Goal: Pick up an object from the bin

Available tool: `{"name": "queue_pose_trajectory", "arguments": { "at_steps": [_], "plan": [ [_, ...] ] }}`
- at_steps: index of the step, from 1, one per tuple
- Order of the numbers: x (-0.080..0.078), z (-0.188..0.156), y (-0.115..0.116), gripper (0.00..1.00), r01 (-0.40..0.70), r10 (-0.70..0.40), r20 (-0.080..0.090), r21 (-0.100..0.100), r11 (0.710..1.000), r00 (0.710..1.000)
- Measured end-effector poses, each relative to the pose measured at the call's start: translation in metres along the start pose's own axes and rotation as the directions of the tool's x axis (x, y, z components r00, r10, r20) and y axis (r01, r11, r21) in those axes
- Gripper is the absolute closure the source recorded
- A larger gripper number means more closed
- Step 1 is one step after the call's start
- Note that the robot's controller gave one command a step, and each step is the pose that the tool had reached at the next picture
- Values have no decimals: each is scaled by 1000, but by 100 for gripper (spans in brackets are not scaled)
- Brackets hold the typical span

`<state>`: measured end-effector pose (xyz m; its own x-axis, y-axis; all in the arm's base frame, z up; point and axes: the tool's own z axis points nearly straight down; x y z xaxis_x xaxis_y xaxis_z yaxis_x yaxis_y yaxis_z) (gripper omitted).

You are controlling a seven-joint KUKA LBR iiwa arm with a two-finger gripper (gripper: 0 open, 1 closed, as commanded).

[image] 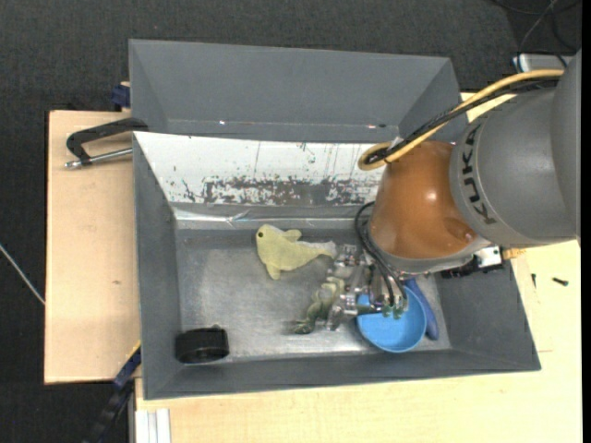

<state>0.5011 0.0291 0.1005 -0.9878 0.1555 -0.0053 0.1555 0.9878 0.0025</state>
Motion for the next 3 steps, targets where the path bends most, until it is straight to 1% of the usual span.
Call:
{"name": "queue_pose_trajectory", "arguments": {
  "at_steps": [1,3],
  "plan": [
    [-2,-33,1,100,1,-1,3,-1,1000,1000],
    [-3,-38,3,100,3,-3,-1,0,1000,1000]
  ]
}}
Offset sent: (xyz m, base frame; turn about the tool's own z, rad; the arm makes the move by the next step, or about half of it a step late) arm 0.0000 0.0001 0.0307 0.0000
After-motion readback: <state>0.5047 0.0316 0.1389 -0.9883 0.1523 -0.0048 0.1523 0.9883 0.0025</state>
